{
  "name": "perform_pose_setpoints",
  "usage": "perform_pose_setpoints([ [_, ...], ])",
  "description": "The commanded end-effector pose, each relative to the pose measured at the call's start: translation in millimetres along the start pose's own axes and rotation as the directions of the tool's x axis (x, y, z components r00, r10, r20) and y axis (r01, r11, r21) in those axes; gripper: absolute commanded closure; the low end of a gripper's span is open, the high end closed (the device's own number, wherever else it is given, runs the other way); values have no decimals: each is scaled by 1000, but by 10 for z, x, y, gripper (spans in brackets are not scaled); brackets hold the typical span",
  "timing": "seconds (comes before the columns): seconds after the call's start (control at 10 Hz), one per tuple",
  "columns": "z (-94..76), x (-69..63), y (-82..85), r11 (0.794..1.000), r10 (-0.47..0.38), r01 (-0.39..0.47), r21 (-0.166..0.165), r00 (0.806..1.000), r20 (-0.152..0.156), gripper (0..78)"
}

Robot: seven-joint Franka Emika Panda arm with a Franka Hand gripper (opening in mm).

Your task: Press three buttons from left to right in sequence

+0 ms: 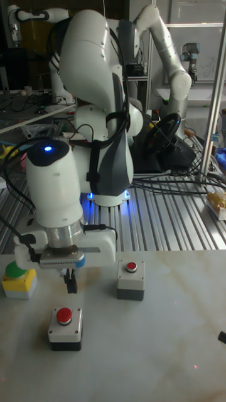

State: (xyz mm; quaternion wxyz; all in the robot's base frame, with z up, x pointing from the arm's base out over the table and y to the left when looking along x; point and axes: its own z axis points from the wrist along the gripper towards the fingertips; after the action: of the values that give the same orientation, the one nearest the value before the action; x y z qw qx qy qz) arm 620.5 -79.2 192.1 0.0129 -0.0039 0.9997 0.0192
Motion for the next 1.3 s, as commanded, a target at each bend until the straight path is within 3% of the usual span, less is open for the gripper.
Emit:
perform_pose_setpoints([
  [0.1, -33, 178, 294, 1000, -7, 7, 8, 1000, 8, 776],
  [0.7, -35, 183, 304, 1000, -16, 16, 10, 1000, 8, 776],
  [1.3, 54, 366, 374, 999, -35, 35, 7, 999, 17, 776],
])
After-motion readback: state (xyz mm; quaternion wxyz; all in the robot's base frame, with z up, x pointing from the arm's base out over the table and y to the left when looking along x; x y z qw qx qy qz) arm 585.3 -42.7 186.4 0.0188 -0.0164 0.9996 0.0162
